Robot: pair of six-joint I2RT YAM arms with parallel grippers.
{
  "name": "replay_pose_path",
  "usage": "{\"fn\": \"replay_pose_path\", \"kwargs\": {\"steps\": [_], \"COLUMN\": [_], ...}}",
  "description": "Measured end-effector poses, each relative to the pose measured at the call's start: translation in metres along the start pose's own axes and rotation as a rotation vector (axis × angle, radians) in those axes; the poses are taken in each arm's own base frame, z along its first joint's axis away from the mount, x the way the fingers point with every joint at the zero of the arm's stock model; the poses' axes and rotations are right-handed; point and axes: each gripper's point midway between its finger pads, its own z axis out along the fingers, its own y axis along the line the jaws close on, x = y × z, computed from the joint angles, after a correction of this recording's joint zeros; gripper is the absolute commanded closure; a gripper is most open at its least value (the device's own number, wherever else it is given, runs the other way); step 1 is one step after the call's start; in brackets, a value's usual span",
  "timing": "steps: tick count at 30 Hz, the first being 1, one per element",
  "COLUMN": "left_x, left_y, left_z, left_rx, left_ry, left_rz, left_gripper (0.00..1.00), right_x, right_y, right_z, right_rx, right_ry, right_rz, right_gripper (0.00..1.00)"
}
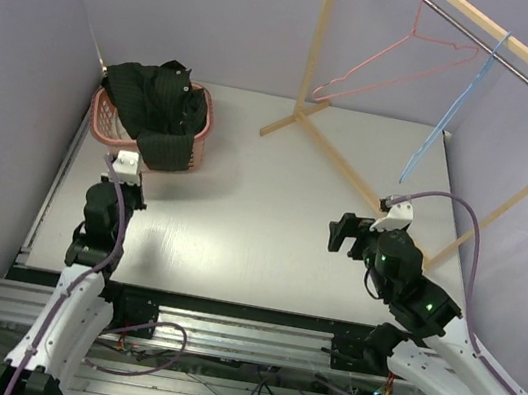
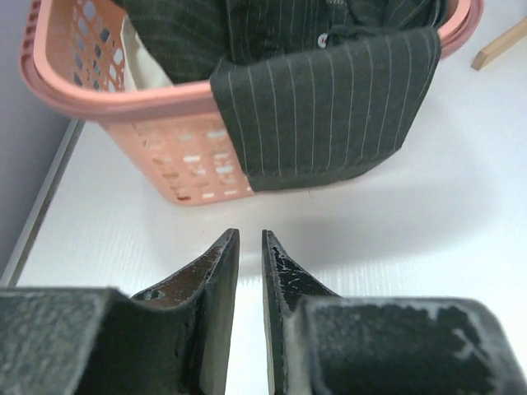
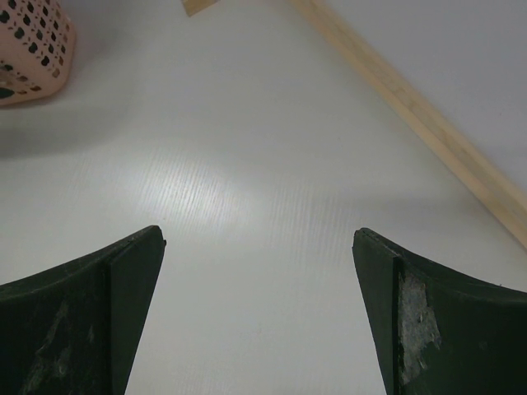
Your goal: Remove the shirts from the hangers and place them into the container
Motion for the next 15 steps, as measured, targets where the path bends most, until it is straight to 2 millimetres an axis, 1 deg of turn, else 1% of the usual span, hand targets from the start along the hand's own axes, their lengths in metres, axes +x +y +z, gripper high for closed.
{"fn": "replay_pose_path", "kwargs": {"steps": [2,4,8,10,12,15], "left_x": [0.010,0.021,0.025,0.029,0.037,0.056], "left_y": [0.003,0.008,0.012,0.010,0.006,0.002], "left_z": [-0.007,-0.010,-0.012,-0.012,-0.011,-0.011], "left_rx": [-0.015,-0.046,-0.082,-0.077,-0.064,-0.056], "left_ry": [-0.010,0.015,0.029,0.034,0.043,0.089], "left_rz": [-0.010,-0.016,-0.020,-0.018,-0.013,0.001], "left_gripper": [0.76,0.76,0.79,0.83,0.85,0.82], "right_x": [-0.002,-0.005,-0.008,-0.008,-0.009,-0.011], "right_y": [0.001,0.001,0.000,-0.001,-0.003,-0.005], "right_z": [-0.001,-0.002,-0.006,-0.008,-0.011,-0.015], "right_rx": [-0.003,-0.007,-0.016,-0.020,-0.024,-0.025], "right_ry": [-0.008,-0.019,-0.040,-0.050,-0.061,-0.078], "right_rz": [0.007,0.015,0.032,0.041,0.049,0.065], "right_gripper": [0.00,0.00,0.00,0.00,0.00,0.00]}}
